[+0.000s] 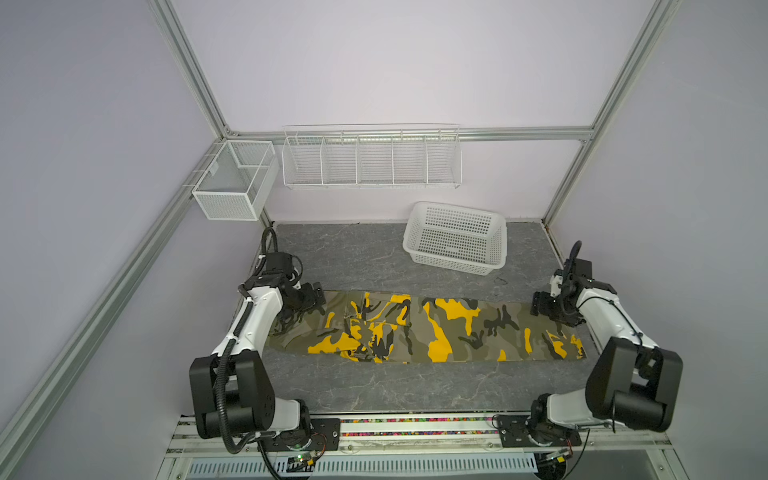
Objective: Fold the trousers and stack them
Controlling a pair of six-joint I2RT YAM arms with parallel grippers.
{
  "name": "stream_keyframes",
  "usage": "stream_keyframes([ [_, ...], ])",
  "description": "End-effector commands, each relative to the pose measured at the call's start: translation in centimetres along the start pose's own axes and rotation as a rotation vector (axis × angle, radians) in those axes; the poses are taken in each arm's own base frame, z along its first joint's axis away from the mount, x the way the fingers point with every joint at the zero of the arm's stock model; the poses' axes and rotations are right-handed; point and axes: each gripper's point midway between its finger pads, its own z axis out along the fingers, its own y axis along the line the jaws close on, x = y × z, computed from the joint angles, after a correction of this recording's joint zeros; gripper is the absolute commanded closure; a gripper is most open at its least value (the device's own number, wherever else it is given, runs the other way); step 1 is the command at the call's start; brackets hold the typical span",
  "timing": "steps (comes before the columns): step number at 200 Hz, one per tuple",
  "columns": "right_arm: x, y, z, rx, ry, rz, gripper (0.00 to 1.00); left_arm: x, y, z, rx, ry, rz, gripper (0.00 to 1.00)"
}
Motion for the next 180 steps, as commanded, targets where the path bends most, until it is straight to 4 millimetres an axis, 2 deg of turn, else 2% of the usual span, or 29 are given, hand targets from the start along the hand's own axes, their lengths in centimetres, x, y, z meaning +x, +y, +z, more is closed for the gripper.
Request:
stream_keyframes([
  [1,-0.3,-2.0,0.7,0.022,0.051,0.036,0.20,1.2,-4.3,-0.5,0.163,0.032,-0.004,0.00],
  [17,-0.5,-3.6,1.7,0.058,0.089,0.049,0.20,1.7,-6.8,-0.8,0.247,0.030,0.002,0.00],
  [33,-0.4,-4.9,2.6,0.070,0.136,0.086,0.20,2.1,-8.3,-0.9,0.304,0.035,0.002,0.00],
  [78,-0.2,-6.9,4.9,0.077,0.206,0.102,0.18,2.9,-8.7,-0.1,0.330,0.078,0.014,0.00],
  [110,0.5,-6.5,6.3,0.045,0.255,0.090,0.18,3.1,-8.5,0.4,0.320,0.092,0.019,0.00],
  [133,1.5,-4.7,7.4,-0.042,0.290,0.104,0.20,3.5,-8.4,1.0,0.325,0.103,0.008,0.00],
  [155,2.5,-3.6,8.2,-0.047,0.334,0.067,0.23,4.0,-8.0,1.5,0.311,0.127,0.013,0.00],
  [164,2.6,-3.6,8.3,-0.016,0.344,0.031,0.25,4.1,-7.9,1.8,0.305,0.136,0.015,0.00],
  [180,2.6,-3.5,8.3,0.025,0.359,-0.020,0.36,4.3,-7.7,1.9,0.295,0.146,0.017,0.00],
])
